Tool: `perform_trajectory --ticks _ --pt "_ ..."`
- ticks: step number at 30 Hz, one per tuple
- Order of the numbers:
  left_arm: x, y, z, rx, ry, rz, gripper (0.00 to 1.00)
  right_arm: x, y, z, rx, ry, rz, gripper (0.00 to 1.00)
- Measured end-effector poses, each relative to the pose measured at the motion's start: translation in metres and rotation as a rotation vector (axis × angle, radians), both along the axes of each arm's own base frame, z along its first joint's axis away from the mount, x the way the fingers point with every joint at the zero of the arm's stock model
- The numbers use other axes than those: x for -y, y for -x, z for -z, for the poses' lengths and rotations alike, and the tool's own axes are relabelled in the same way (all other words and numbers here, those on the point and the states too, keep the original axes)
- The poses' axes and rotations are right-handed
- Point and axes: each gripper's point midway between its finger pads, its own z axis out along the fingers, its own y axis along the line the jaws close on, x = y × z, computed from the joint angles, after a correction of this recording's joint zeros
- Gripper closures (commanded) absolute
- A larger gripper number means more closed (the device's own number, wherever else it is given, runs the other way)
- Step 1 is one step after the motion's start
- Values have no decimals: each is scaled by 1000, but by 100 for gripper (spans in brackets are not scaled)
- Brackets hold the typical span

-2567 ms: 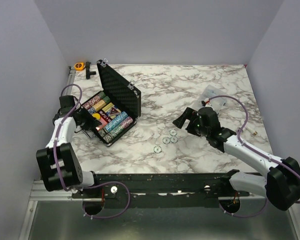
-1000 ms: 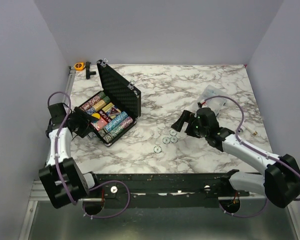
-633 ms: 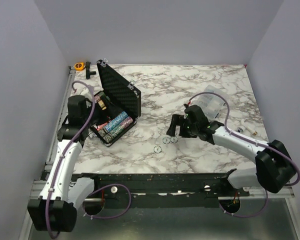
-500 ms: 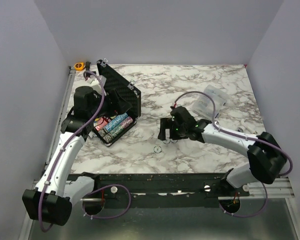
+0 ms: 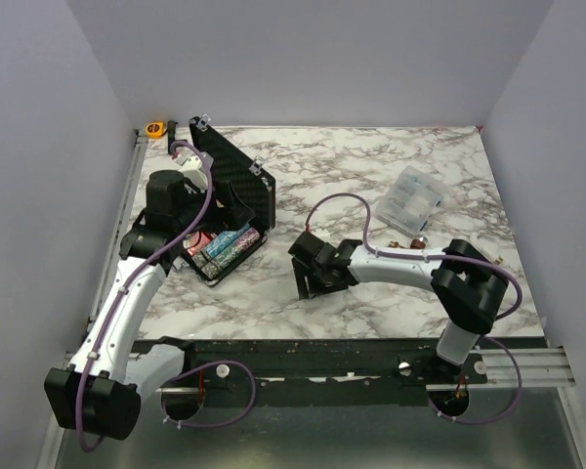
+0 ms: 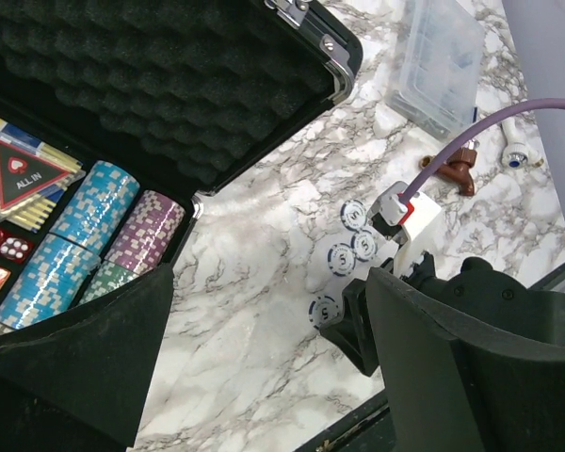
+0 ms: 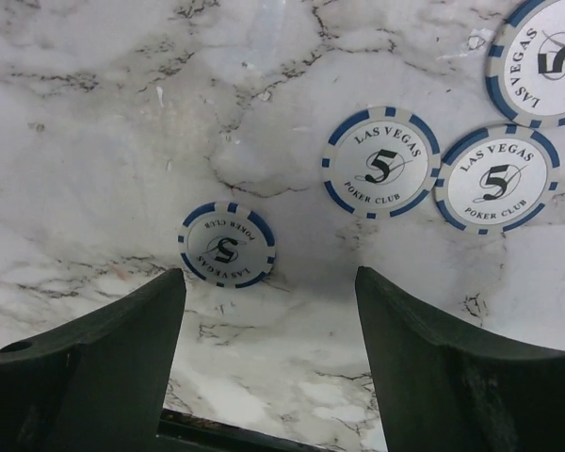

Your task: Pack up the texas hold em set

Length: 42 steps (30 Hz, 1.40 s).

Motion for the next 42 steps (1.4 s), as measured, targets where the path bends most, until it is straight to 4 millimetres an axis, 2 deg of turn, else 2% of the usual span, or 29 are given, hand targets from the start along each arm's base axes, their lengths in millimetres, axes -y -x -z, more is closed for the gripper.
perform_trajectory --ticks 3,7,10,12,17,20,23,27,28,32,35,42 --pt "-4 -2 0 -2 0 -14 17 1 -4 2 4 32 13 23" --pt "-5 -2 -1 -7 12 -26 15 3 -16 -8 54 64 48 18" --pt "-2 -3 -8 -28 54 -37 1 4 -30 -20 96 73 92 16" --pt "2 -8 -26 -28 94 -52 1 6 -39 -24 104 70 127 16" --pt "4 -28 -89 62 149 -81 1 27 -59 -18 93 96 219 17" --pt "1 -34 -113 130 133 -91 1 29 -61 -15 92 112 214 20" --pt "-2 -34 -105 148 111 -93 2 26 -63 -15 101 122 178 23" --pt "-7 -30 -61 62 58 -104 2 21 -69 -18 129 120 126 25" --pt "-7 -31 -56 48 50 -105 2 20 -70 -19 136 121 111 26" --pt "-9 -31 -55 53 37 -103 3 13 -79 -21 170 119 52 29" --pt "-9 -30 -56 59 35 -102 3 10 -83 -14 174 131 26 30" --pt "-9 -31 -55 61 29 -99 3 8 -85 -9 180 141 -17 34"
